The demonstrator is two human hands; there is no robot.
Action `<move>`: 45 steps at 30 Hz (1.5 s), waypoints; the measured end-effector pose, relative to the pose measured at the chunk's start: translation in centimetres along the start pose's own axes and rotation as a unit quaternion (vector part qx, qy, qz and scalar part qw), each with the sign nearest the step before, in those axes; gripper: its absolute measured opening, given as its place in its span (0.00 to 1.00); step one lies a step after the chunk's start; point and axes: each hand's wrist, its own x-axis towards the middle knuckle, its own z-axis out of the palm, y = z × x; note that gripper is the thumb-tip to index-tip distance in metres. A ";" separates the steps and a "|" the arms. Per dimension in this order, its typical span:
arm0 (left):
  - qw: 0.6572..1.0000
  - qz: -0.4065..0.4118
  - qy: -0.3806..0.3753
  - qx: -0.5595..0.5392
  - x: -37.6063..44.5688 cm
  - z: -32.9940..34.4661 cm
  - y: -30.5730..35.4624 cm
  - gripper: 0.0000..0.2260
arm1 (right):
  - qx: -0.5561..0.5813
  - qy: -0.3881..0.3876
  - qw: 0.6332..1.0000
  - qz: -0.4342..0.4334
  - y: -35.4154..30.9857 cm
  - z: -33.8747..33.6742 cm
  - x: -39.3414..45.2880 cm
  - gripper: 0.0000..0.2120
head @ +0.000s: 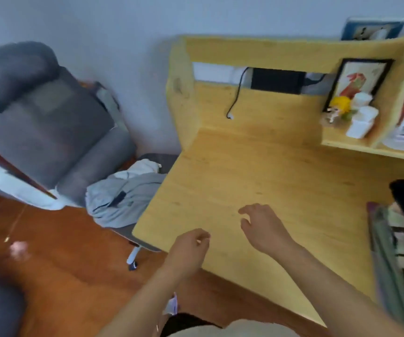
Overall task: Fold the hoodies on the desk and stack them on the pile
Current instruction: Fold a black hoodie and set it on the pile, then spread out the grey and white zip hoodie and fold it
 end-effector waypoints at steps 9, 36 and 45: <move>0.976 -0.164 0.063 -0.130 5.8 -19.5 -25.1 0.07 | 0.072 -0.127 0.988 0.040 -22.8 13.1 11.1 0.22; 0.925 -0.021 0.037 -0.378 13.6 -39.7 -22.2 0.07 | 0.270 0.082 0.958 -0.053 -39.9 21.4 24.2 0.38; 0.855 0.400 0.035 -0.328 4.1 -50.1 -1.0 0.11 | 0.297 0.399 0.855 -0.144 -43.8 -8.9 14.0 0.03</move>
